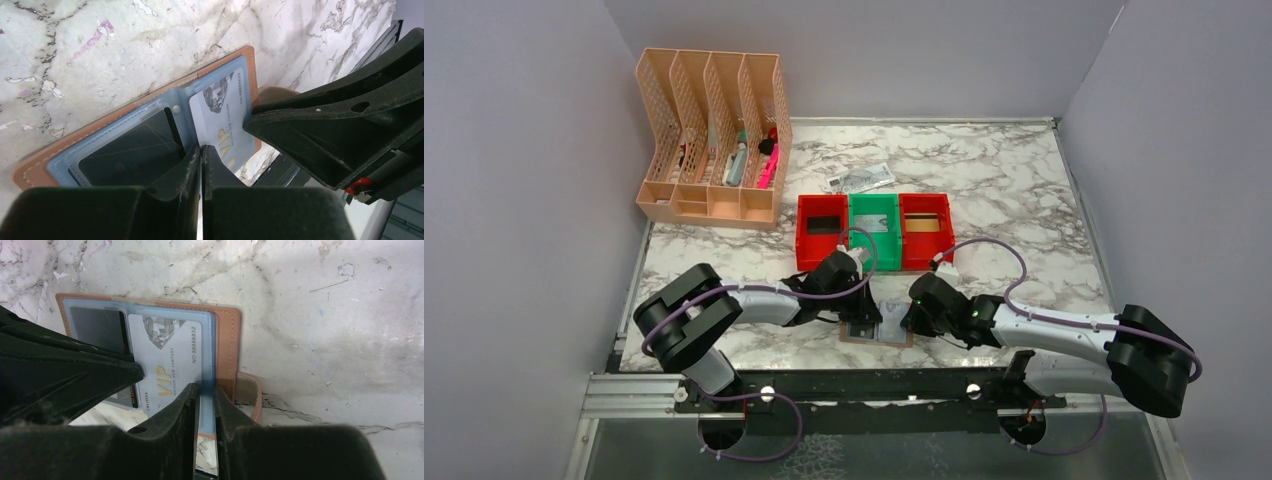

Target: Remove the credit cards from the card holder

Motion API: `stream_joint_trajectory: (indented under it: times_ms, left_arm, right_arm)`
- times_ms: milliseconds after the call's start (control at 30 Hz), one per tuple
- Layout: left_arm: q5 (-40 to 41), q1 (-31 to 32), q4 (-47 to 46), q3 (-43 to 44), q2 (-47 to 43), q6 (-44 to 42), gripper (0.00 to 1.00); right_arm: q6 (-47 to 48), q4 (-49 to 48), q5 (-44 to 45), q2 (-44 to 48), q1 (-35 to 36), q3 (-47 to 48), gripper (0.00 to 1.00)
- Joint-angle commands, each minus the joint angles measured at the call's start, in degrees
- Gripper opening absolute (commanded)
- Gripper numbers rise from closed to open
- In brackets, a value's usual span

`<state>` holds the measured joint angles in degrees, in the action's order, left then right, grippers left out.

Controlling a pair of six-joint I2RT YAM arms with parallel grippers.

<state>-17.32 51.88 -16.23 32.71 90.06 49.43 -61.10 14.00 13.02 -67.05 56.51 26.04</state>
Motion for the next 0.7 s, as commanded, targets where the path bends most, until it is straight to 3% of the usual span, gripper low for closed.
stream_joint_trajectory:
  times_ms: [0, 133, 667]
  left_arm:
    - [0.7, 0.3, -0.8, -0.4, -2.2, 0.0, 0.04]
    - [1.5, 0.3, -0.4, -0.3, -3.1, 0.0, 0.0]
    - [6.6, 0.2, 8.6, 1.0, -7.4, -3.0, 0.0]
  right_arm:
    - [-0.5, 2.1, 1.9, -0.3, -0.2, -1.9, 0.22]
    - [-1.3, 2.7, 2.7, 0.3, -0.2, -2.1, 0.22]
    - [1.3, 3.1, 1.0, 3.7, -0.2, 0.4, 0.24]
